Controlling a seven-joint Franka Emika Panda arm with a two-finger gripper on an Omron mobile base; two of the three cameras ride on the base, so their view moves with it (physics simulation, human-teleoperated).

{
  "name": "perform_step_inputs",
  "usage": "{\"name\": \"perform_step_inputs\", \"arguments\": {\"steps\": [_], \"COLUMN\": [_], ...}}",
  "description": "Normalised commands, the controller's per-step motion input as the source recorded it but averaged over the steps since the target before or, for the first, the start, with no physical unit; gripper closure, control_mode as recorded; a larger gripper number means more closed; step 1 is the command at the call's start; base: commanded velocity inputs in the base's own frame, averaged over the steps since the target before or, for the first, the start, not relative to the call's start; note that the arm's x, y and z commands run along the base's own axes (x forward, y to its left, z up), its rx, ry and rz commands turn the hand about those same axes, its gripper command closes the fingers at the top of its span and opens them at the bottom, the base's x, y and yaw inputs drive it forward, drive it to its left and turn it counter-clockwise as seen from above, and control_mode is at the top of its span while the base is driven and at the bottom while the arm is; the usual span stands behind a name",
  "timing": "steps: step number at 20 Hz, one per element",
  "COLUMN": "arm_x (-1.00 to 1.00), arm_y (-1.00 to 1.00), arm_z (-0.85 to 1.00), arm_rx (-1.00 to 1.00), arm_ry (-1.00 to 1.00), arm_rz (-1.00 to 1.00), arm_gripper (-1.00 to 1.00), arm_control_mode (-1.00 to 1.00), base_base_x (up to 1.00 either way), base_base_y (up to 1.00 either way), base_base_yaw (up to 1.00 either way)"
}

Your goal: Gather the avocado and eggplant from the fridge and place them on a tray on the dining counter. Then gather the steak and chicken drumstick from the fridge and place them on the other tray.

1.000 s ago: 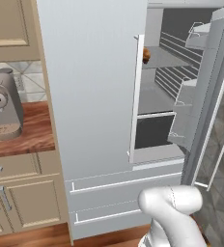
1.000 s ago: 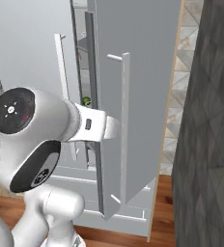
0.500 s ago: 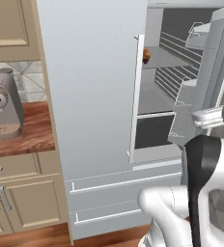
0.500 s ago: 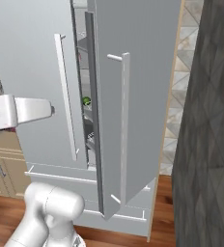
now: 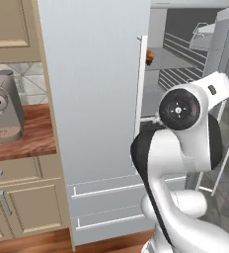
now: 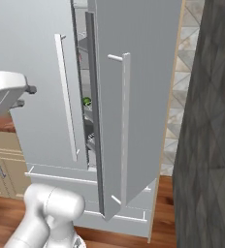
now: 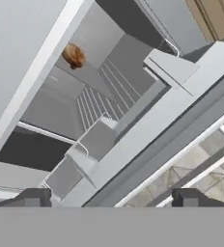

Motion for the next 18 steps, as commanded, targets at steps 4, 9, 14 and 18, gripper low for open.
{"name": "perform_step_inputs", "arguments": {"steps": [4,9,14,18], "arm_x": [0.76,0.80,0.48,0.33], "arm_y": [-0.03,-0.18,-0.46,-0.47], "arm_z": [-0.14,-0.03,-0.02,-0.01], "arm_rx": [-0.19,-0.14,-0.08,-0.06], "arm_ry": [0.05,0.13,0.14,0.14], "arm_rz": [0.00,-0.05,-0.09,-0.11], "arm_gripper": [-1.00,-1.00,-1.00,-1.00], "arm_control_mode": [-1.00,-1.00,-1.00,-1.00], "base_base_x": [0.00,0.00,0.00,0.00], "base_base_y": [0.00,0.00,0.00,0.00], "base_base_yaw": [0.00,0.00,0.00,0.00]}}
